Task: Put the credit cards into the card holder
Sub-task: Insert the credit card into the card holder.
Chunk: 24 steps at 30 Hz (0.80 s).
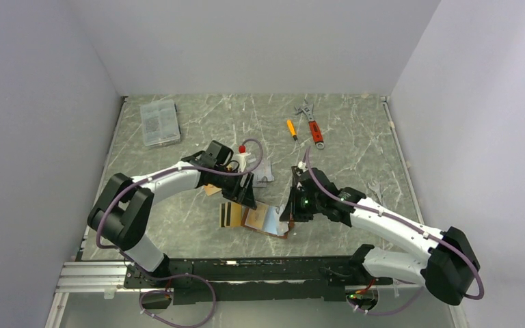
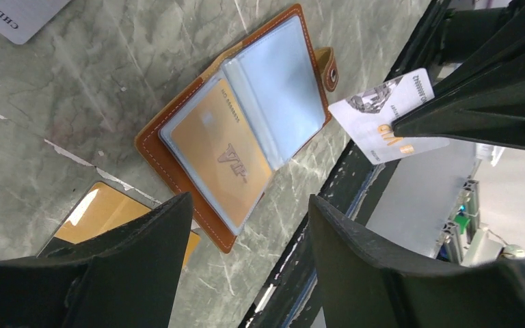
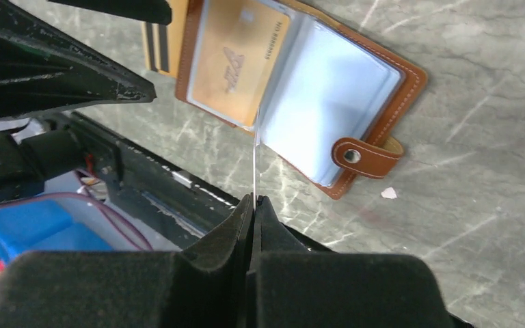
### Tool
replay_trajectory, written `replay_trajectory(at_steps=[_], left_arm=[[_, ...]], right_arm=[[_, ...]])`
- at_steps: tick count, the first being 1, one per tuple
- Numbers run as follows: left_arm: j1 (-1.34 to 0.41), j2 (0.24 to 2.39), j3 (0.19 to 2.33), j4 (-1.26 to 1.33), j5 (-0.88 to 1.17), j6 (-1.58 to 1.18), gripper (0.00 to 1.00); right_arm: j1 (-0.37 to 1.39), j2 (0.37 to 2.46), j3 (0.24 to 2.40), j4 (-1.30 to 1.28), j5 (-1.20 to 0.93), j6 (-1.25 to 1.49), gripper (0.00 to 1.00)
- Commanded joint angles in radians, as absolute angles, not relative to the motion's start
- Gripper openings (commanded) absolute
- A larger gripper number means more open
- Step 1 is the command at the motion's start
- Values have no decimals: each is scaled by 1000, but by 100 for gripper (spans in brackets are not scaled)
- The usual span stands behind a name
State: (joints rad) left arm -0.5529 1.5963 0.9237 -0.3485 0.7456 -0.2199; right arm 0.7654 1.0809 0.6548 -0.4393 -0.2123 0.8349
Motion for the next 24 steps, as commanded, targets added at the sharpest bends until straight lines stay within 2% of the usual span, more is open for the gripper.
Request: replay_trajectory(at_steps=[1, 13, 19, 24], left_arm=[[-587, 1572, 931, -359, 670, -162, 68], [-621, 1578, 957, -406, 475, -121, 69], [-630, 1600, 930, -362, 496, -137, 69], [-655, 1676, 981, -386, 525, -134, 63]], right_arm=[[802, 1089, 676, -501, -73, 866, 0], [824, 1161, 673, -497, -2, 863, 0], [825, 1139, 658, -526, 42, 873, 0], [825, 1094, 631, -554, 67, 890, 0]])
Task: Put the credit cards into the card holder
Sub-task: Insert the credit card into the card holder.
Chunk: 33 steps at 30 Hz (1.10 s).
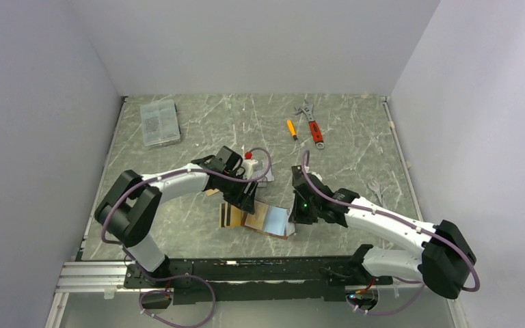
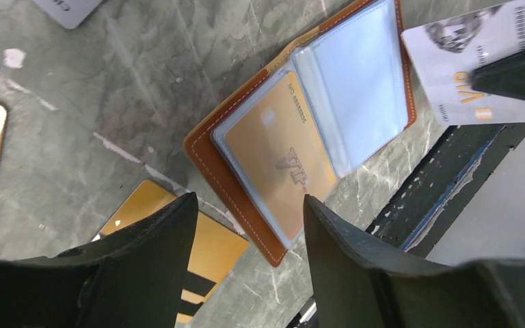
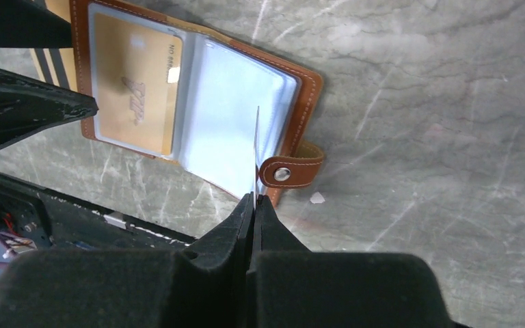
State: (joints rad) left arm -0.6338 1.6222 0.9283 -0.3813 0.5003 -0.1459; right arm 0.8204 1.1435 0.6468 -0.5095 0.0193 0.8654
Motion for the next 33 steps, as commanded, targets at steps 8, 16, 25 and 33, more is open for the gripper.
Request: replay_trajectory(at_steps=[8, 16, 25, 33], left_arm=[[-666, 1678, 995, -391, 514, -139, 38], [-670, 1669, 985, -381, 516, -139, 34], [-671, 1658, 989, -384, 516, -135, 35], [-672, 1649, 992, -389, 513, -130, 35]], right_arm=[[826, 1041, 601, -600, 90, 902, 0], [824, 1007, 506, -460, -6, 909, 0], [821, 863, 484, -489, 33, 930, 0], [820, 882, 499, -470, 17, 912, 0]])
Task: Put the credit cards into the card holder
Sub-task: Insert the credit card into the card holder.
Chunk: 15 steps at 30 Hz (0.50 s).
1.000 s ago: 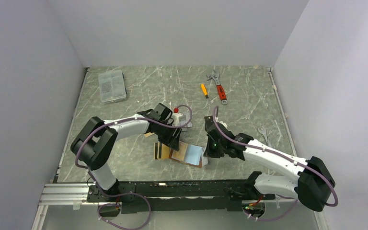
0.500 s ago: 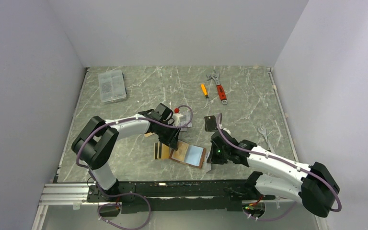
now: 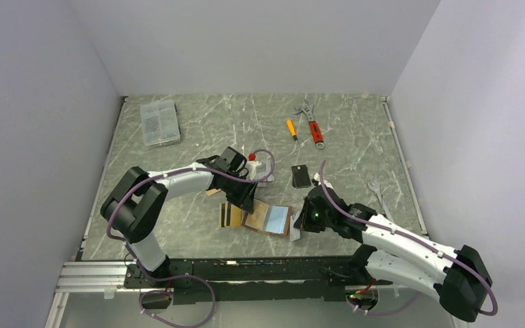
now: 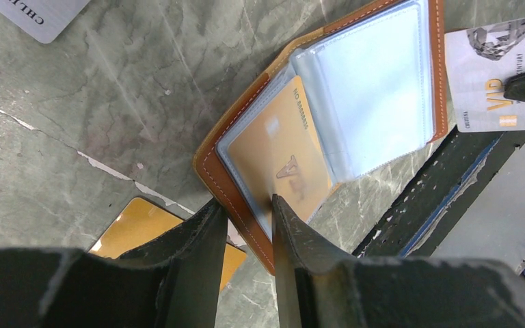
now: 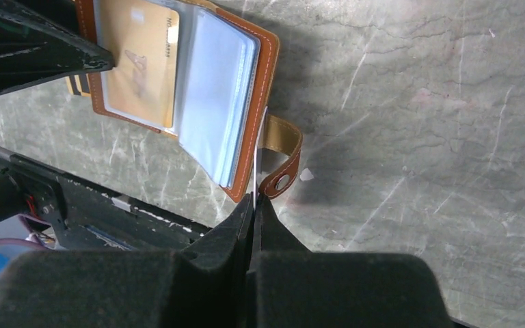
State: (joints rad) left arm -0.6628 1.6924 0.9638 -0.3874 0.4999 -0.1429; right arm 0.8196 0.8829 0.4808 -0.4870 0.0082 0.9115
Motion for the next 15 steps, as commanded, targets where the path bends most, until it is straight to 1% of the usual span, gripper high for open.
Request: replay_trajectory(at_steps=[1, 4, 7, 11, 15], left_arm=[[-671, 1649, 992, -388, 514, -129, 35], [-671, 1645, 994, -390, 513, -127, 35], [-671, 1646, 997, -392, 514, -127, 34], [-671, 1646, 999, -393, 516, -127, 34], [-671, 1647, 999, -393, 518, -127, 34]], right_arm=[[819, 878, 506, -494, 37, 918, 0], [817, 878, 540, -601, 126, 938, 0], [816, 859, 553, -640, 169, 953, 0], [818, 844, 538, -545, 115, 924, 0], [818, 897, 517, -423, 9, 879, 0]])
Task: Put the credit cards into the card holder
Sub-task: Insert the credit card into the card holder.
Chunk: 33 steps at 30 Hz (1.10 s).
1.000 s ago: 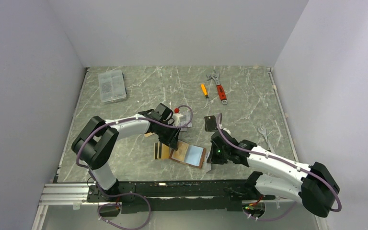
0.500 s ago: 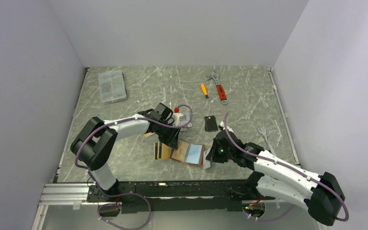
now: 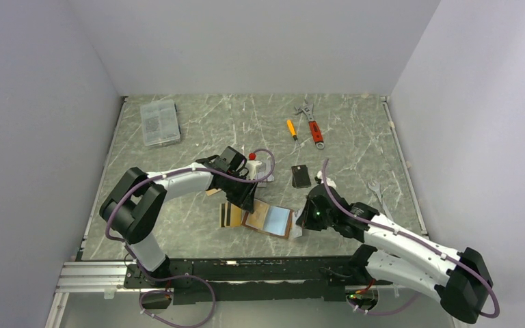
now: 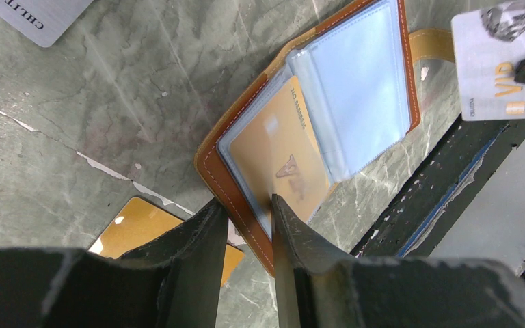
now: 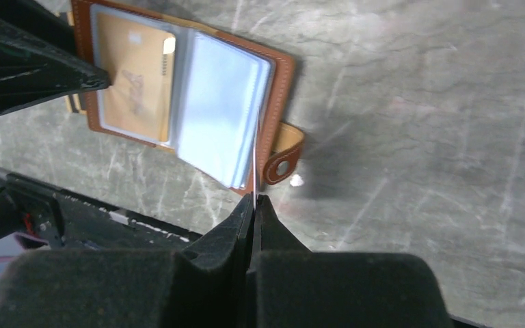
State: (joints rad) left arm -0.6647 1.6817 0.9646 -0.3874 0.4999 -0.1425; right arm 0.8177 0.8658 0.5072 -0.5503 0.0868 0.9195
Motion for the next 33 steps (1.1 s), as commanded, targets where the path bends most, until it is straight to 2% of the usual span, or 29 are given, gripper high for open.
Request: replay_trajectory(at_steps=[1, 15, 33], left_arm=[[-671, 1647, 999, -392, 520, -127, 34], [-671, 1648, 1002, -393, 517, -127, 34], [-671, 1641, 1000, -393, 517, -126, 32]], right_arm=[[818, 904, 513, -407, -13, 872, 0], [802, 988, 449, -363, -92, 869, 0], [785, 943, 425, -406, -90, 876, 0]])
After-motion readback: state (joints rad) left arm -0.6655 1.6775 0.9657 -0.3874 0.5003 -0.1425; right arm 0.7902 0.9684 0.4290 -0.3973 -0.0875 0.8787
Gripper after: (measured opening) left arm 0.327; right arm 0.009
